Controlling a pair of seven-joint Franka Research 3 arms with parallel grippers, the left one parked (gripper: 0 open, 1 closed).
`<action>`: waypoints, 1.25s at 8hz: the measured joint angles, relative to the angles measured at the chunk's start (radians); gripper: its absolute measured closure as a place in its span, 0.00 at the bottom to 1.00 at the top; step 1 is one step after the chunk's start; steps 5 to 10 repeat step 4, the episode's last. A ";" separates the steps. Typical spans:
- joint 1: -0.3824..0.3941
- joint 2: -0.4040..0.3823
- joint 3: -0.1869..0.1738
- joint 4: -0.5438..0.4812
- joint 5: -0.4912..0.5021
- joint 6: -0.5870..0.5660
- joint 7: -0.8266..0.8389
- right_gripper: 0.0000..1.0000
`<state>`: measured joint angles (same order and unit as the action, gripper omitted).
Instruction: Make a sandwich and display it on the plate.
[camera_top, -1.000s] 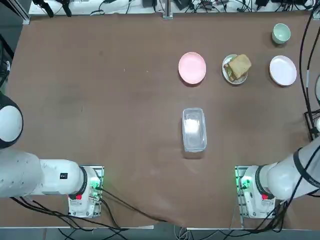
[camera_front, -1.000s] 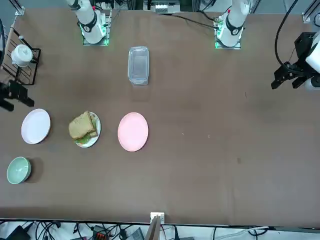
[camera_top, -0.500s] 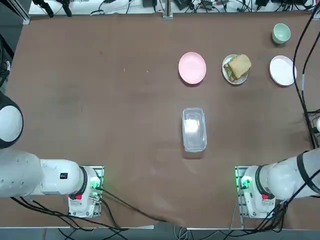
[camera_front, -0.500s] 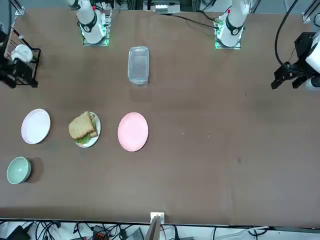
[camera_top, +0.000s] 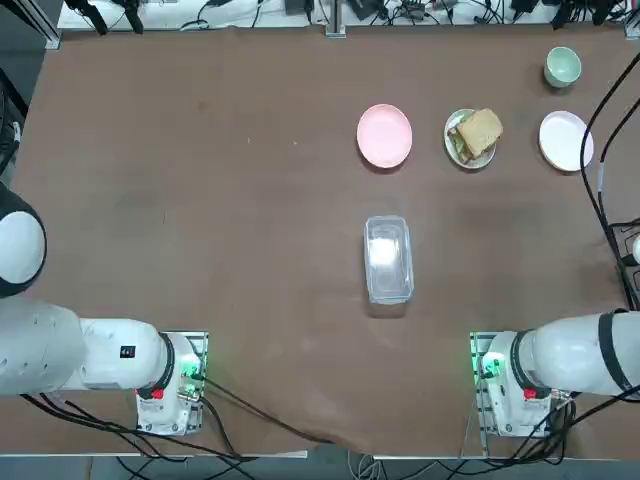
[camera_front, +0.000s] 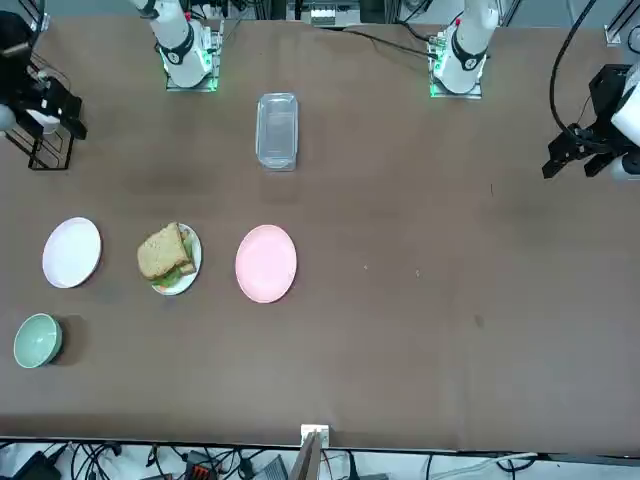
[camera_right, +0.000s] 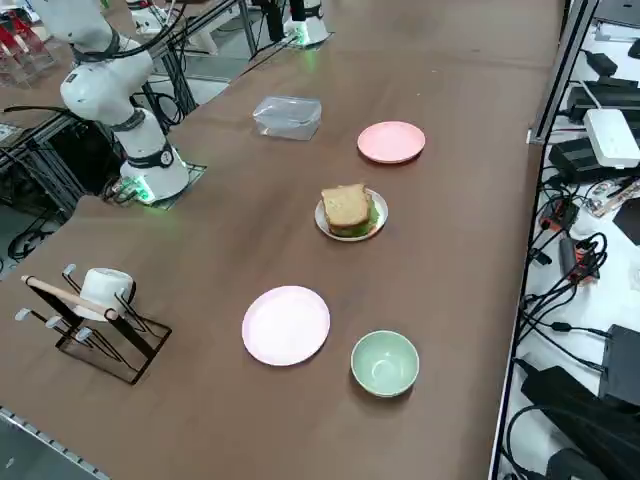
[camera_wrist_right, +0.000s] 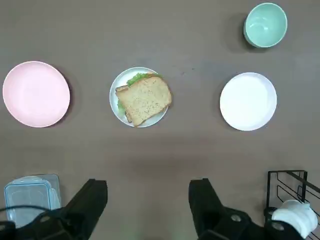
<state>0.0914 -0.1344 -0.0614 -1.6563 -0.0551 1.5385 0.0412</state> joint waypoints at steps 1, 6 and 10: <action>-0.008 -0.004 0.000 -0.003 0.000 0.000 0.000 0.00; -0.037 -0.004 -0.008 -0.003 0.051 0.000 0.000 0.00; -0.037 -0.004 -0.008 -0.003 0.051 0.000 0.000 0.00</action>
